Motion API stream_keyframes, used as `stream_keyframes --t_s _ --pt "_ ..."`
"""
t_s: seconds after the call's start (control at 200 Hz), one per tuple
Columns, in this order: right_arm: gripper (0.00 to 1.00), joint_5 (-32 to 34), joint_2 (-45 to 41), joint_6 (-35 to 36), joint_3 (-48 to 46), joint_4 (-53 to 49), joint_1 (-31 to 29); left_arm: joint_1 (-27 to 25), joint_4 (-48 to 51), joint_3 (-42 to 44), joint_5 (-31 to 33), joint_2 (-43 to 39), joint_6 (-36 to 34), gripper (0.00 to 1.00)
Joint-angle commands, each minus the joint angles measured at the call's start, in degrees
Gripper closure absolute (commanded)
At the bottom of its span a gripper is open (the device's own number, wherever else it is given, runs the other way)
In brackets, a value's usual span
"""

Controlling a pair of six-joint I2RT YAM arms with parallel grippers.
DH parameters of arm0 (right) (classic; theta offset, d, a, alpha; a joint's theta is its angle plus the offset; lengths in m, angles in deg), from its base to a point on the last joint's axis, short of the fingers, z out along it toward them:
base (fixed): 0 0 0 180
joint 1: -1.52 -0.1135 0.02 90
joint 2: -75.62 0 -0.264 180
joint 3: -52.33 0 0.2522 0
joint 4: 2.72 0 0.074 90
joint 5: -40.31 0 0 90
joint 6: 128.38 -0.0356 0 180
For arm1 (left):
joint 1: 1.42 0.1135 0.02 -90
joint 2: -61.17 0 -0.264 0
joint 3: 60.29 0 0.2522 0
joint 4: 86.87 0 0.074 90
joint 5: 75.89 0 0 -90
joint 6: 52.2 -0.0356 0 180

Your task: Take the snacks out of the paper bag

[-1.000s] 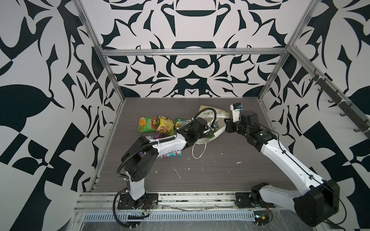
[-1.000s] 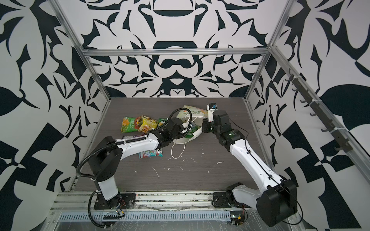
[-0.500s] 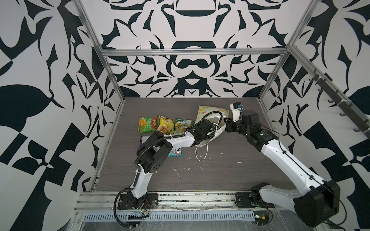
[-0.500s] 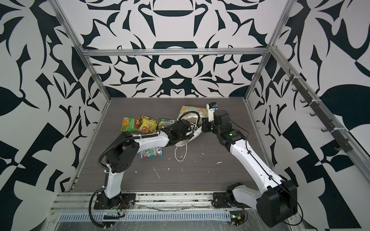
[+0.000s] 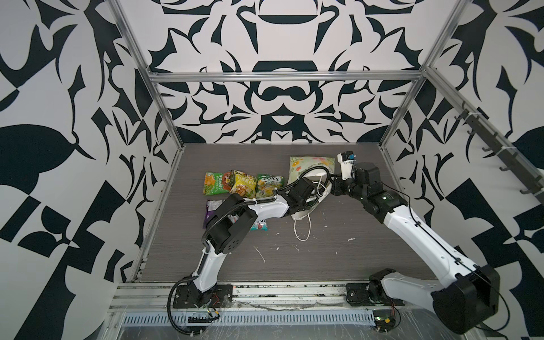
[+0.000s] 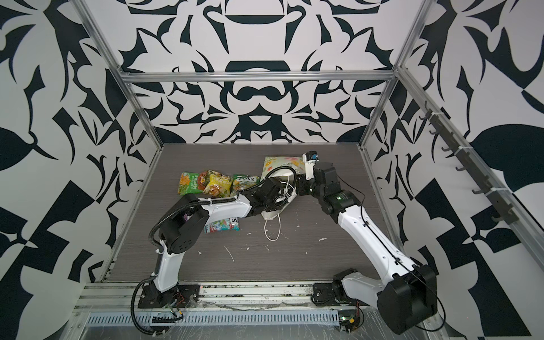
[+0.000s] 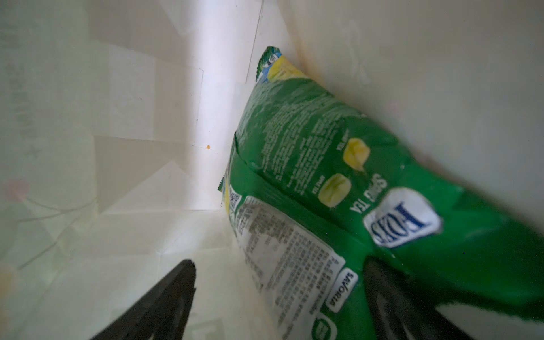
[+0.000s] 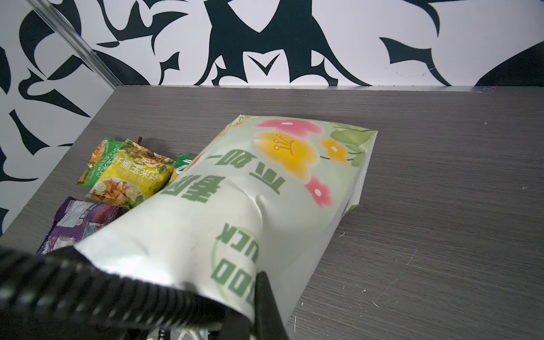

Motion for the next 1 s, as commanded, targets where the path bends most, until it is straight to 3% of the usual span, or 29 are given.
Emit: stream_keyframes --t_s 0.0,0.19,0.28,0.365,0.455,0.52,0.63,0.995 --pt "1.00 -0.44 -1.20 0.25 1.49 4.48 0.16 -0.35 4.12 1.41 -4.07 -0.48 -1.98 0.04" --pt "1.00 -0.76 -1.20 -0.10 1.32 4.91 0.15 -0.13 -0.29 0.20 0.58 4.59 -5.07 0.04" --pt "1.00 -0.99 -1.33 -0.37 1.31 5.03 0.17 0.24 -0.60 -2.37 2.84 8.21 -5.02 0.14" --pt "1.00 -1.02 -1.76 -0.34 1.22 4.90 0.16 0.85 -1.81 -4.41 3.99 10.56 -4.82 0.41" --pt "1.00 -0.89 -2.03 -0.25 1.16 4.87 0.16 1.40 -4.70 -5.84 6.39 12.54 -5.33 0.61" --pt "1.00 -0.98 -2.08 -0.18 1.38 4.68 0.16 1.49 -7.57 -6.19 8.18 13.48 -6.95 0.83" --pt "1.00 -0.73 -2.21 -0.12 1.31 4.54 0.15 1.50 -11.05 -6.57 9.97 13.72 -8.30 1.00" --pt "1.00 4.93 -1.05 -1.19 0.96 4.30 0.10 0.81 -19.09 -0.59 9.99 4.22 -6.30 1.00"
